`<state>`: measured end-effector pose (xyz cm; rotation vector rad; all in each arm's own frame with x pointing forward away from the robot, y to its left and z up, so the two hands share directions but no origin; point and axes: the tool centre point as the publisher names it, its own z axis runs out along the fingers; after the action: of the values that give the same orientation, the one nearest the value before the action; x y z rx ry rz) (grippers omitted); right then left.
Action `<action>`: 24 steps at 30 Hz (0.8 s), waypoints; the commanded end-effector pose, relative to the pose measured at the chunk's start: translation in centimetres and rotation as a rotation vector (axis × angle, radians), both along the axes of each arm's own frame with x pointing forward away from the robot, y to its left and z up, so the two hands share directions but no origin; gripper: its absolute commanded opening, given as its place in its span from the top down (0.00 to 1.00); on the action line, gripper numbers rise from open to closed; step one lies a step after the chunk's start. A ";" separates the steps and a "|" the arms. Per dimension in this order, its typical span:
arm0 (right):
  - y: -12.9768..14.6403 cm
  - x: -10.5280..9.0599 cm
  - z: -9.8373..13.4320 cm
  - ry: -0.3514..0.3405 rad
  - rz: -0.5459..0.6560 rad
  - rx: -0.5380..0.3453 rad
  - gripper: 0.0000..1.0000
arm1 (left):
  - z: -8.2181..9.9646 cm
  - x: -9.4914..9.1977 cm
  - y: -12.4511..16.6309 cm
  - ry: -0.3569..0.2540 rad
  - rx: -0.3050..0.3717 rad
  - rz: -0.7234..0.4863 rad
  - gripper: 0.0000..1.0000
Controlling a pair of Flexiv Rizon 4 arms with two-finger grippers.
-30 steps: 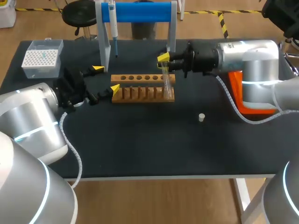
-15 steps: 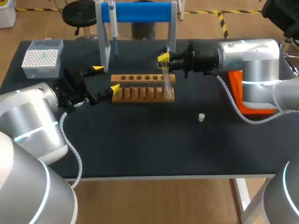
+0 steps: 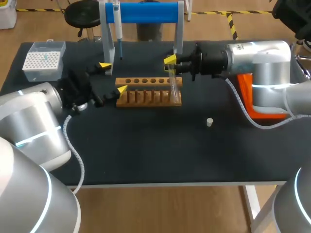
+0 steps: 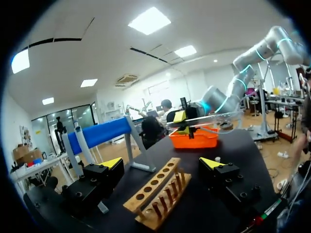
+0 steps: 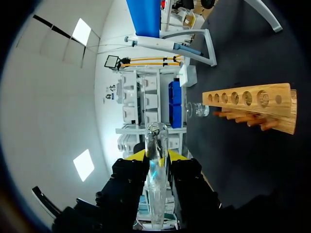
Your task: Invert the test tube, pick up the pipette, mount the tip to pipette, aspirate from beaker and dispense into the tube, eject the tip, return the pipette, and cap with the stopper.
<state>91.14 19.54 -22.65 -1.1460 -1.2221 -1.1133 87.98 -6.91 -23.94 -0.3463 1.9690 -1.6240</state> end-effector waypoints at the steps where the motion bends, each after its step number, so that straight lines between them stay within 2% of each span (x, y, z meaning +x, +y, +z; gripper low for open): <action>1: 0.0 -0.1 0.1 -0.001 -0.003 -0.003 1.00 | -0.1 -0.1 0.0 -0.381 0.101 -0.203 0.00; 3: 0.0 -0.1 0.1 -0.001 -0.003 -0.003 1.00 | 0.3 -0.3 -0.1 -0.456 0.134 -0.246 0.00; 5: 0.0 -0.1 0.1 -0.001 -0.003 -0.003 1.00 | 0.9 -0.9 -0.3 -0.613 0.275 -0.293 0.00; 6: 0.0 -0.1 0.1 -0.001 -0.003 -0.003 1.00 | 1.1 -1.1 -0.3 -0.647 0.319 -0.285 0.00; 7: 0.0 -0.1 0.1 -0.001 -0.003 -0.003 1.00 | 1.3 -1.0 -0.1 -0.617 0.354 -0.247 0.00; 8: 0.0 -0.1 0.1 -0.001 -0.003 -0.003 1.00 | 1.6 -0.6 0.2 -0.562 0.337 -0.228 0.00; 18: 0.0 -0.1 0.1 -0.001 -0.003 -0.003 1.00 | 1.6 -0.6 0.2 -0.562 0.337 -0.228 0.00; 20: 0.0 -0.1 0.1 -0.001 -0.003 -0.003 1.00 | 1.2 -0.4 0.1 -0.657 0.360 -0.181 0.00; 21: 0.0 -0.1 0.1 -0.001 -0.003 -0.003 1.00 | 1.0 -0.3 0.0 -0.745 0.347 -0.156 0.00; 22: 0.0 -0.1 0.1 -0.001 -0.003 -0.003 1.00 | 0.9 -0.4 -0.1 -0.810 0.383 -0.110 0.00; 23: 0.0 -0.1 0.1 -0.001 -0.003 -0.003 1.00 | 0.6 -0.3 -0.1 -0.889 0.383 -0.102 0.00; 24: 0.0 -0.1 0.1 -0.001 -0.003 -0.003 1.00 | 0.4 -0.3 -0.2 -0.940 0.415 -0.108 0.00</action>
<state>91.14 19.56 -22.65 -1.1461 -1.2220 -1.1134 87.64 -6.66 -22.35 0.4948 1.7609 -1.2214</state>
